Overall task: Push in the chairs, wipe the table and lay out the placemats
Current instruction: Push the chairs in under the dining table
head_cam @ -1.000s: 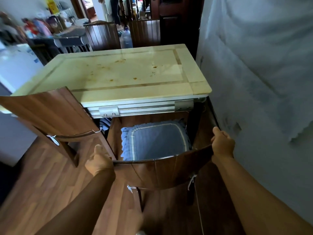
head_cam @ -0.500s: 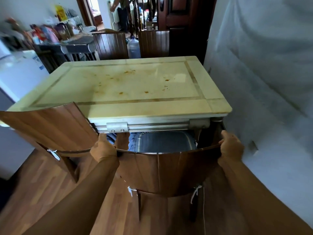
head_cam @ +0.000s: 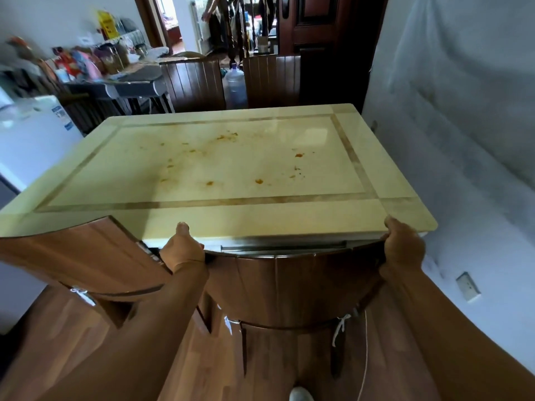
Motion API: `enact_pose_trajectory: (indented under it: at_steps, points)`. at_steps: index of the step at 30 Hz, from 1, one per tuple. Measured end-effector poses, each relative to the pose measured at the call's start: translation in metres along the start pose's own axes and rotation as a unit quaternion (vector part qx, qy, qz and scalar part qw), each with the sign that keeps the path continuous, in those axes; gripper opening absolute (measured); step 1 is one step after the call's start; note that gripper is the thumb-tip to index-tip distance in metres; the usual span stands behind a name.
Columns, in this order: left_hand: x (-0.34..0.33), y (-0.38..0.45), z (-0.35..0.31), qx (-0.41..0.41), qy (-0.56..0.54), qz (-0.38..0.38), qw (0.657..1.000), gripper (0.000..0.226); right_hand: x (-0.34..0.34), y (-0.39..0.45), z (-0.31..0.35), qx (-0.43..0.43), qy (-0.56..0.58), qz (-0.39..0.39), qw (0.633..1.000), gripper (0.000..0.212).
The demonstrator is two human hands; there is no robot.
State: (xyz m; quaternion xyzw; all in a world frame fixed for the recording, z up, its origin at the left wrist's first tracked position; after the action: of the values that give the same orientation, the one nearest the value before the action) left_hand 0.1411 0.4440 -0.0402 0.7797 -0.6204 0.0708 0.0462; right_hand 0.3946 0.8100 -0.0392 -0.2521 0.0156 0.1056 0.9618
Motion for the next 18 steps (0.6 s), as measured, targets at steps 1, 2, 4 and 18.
enact_pose_trajectory:
  at_steps: [1, 2, 4, 18]
  points:
    - [-0.008, 0.007, 0.005, 0.004, -0.01, -0.003, 1.0, 0.034, -0.009, 0.01, 0.003, 0.006, -0.004, -0.004, 1.0, 0.03]
    - [-0.014, 0.011, 0.003, 0.008, -0.028, -0.013, 0.999, 0.035, -0.017, 0.017, 0.006, 0.011, -0.014, -0.009, 1.0, 0.032]
    - [-0.027, 0.023, 0.004, 0.007, -0.015, -0.022, 1.0, 0.034, -0.032, 0.029, 0.012, 0.033, -0.044, -0.012, 0.998, 0.027]
    - [-0.06, 0.058, 0.018, 0.022, 0.004, -0.074, 0.997, 0.051, -0.072, 0.09, 0.001, 0.007, -0.037, -0.019, 0.999, 0.035]
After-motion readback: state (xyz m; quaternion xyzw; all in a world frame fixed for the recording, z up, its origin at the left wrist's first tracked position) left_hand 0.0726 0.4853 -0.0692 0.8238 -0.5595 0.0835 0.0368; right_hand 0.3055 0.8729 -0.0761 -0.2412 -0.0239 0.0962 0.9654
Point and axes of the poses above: each hand's wrist, its own y-axis towards the middle knuckle, its own x-axis out of the back of the hand, z = x × y, the point moved 9 cm from there along y, towards the middle knuckle, and after that the axes turned 15 degrees about -x, right-handed, at the moved point
